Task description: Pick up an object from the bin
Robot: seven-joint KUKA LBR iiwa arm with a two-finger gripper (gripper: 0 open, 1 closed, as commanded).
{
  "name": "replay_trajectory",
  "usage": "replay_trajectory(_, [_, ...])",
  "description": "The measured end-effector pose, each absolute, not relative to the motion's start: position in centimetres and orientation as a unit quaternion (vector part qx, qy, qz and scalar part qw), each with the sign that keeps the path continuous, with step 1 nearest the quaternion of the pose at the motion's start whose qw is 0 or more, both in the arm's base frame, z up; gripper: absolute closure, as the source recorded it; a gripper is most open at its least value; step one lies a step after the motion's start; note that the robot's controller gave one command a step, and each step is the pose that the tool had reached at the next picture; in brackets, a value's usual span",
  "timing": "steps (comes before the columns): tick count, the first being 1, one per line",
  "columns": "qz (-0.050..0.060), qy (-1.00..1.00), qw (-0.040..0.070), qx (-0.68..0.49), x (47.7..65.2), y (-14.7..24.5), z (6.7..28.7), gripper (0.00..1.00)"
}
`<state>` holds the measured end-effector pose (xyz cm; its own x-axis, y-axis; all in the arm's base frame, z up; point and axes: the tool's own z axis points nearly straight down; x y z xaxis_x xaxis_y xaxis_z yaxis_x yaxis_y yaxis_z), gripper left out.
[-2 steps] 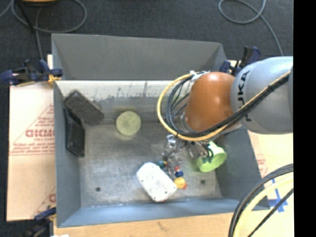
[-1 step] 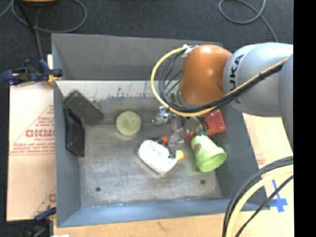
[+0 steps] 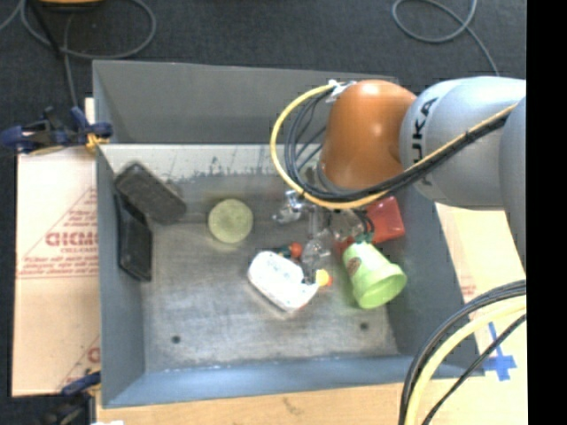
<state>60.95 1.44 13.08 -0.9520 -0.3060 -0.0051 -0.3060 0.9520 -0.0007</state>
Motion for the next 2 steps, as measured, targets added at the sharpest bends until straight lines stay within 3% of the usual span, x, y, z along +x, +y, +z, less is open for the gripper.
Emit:
replay_trajectory(1, [-0.002,0.934,0.009,-0.358,61.06,0.16,7.56,1.00])
replay_trajectory(2, [-0.002,0.934,0.009,-0.356,61.07,0.15,7.56,1.00])
